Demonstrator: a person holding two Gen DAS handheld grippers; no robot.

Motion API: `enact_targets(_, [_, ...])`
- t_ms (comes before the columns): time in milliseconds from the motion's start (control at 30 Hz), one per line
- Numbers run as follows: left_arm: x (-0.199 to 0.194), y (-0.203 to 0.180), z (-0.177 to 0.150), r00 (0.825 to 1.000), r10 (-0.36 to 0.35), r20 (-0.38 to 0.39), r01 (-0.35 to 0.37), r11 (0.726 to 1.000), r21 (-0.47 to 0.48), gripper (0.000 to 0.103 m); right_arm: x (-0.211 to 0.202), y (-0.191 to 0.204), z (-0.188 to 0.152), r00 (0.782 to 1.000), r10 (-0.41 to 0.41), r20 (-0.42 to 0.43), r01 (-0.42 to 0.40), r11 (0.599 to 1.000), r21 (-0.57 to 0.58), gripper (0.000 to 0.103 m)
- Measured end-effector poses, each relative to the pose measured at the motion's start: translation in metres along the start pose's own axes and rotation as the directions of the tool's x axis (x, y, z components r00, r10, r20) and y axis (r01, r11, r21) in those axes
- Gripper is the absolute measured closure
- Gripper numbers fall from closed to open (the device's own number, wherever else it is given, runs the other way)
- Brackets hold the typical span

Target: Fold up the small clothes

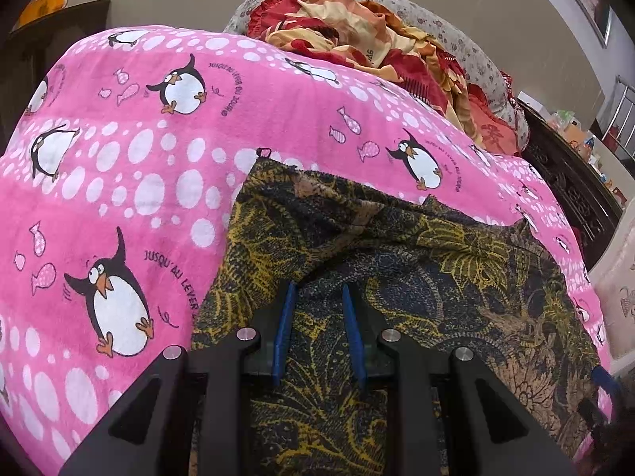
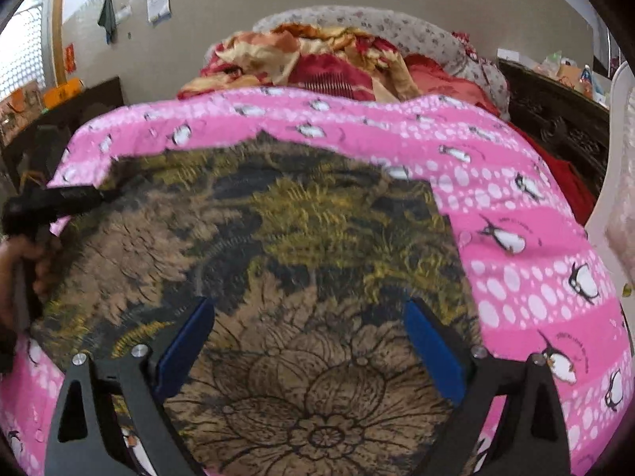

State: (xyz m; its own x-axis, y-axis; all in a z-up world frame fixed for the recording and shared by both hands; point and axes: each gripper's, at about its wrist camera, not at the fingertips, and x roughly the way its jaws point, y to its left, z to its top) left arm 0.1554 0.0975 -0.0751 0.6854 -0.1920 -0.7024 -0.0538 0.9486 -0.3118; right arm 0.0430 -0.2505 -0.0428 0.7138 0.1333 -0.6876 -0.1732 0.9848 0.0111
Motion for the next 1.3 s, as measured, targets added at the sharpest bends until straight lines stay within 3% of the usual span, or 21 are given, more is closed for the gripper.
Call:
enact_targets(200, [0.000, 0.002, 0.000, 1.000, 0.002, -0.001, -0.002, 1.000, 0.001, 0.098, 0.003, 0.000, 0.022, 0.999, 0.002, 0.046, -0.002, 1.000, 0.005, 0.008])
enact_targets(300, [0.000, 0.002, 0.000, 1.000, 0.003, -0.001, -0.003, 1.000, 0.002, 0.098, 0.032, -0.012, 0.018, 0.999, -0.032, -0.034, 0.034, 0.998, 0.050, 0.008])
enact_targets(367, [0.000, 0.002, 0.000, 1.000, 0.000, -0.001, 0.000, 1.000, -0.001, 0.098, 0.050, -0.018, 0.014, 0.994, -0.004, -0.112, 0.013, 0.996, 0.084, 0.007])
enact_targets(500, [0.000, 0.002, 0.000, 1.000, -0.004, -0.001, 0.004, 1.000, -0.005, 0.098, 0.054, -0.010, 0.016, 0.993, -0.023, -0.120, 0.028, 0.999, 0.042, 0.001])
enact_targets(767, [0.000, 0.002, 0.001, 1.000, -0.018, -0.007, 0.018, 1.000, -0.006, 0.097, 0.056, -0.011, 0.015, 0.993, -0.019, -0.119, 0.024, 0.999, 0.046, 0.000])
enact_targets(833, [0.001, 0.005, 0.004, 0.999, -0.044, -0.013, 0.044, 0.999, -0.015, 0.091, 0.056, -0.011, 0.015, 0.993, -0.017, -0.119, 0.023, 0.999, 0.047, 0.000])
enact_targets(967, [0.002, 0.003, 0.008, 0.985, -0.168, -0.024, 0.168, 0.986, -0.011, 0.054, 0.056, -0.011, 0.015, 0.993, -0.012, -0.117, 0.018, 0.998, 0.053, 0.000])
enact_targets(1033, [0.004, 0.000, 0.008, 0.983, -0.183, -0.032, 0.183, 0.983, 0.001, 0.052, 0.056, -0.010, 0.016, 0.993, -0.012, -0.116, 0.019, 0.998, 0.053, 0.000])
enact_targets(1133, [0.001, -0.010, 0.011, 0.986, -0.149, -0.074, 0.152, 0.987, 0.043, 0.052, 0.056, -0.011, 0.016, 0.993, -0.010, -0.116, 0.016, 0.998, 0.054, 0.000])
enact_targets(1200, [-0.018, -0.018, 0.010, 0.987, -0.136, -0.085, 0.140, 0.989, 0.051, 0.052, 0.056, -0.010, 0.016, 0.993, -0.011, -0.116, 0.018, 0.998, 0.052, 0.000])
enact_targets(1300, [-0.060, -0.024, -0.008, 0.976, -0.212, -0.044, 0.213, 0.977, 0.021, 0.052, 0.056, -0.010, 0.016, 0.993, -0.013, -0.116, 0.019, 0.999, 0.051, 0.000])
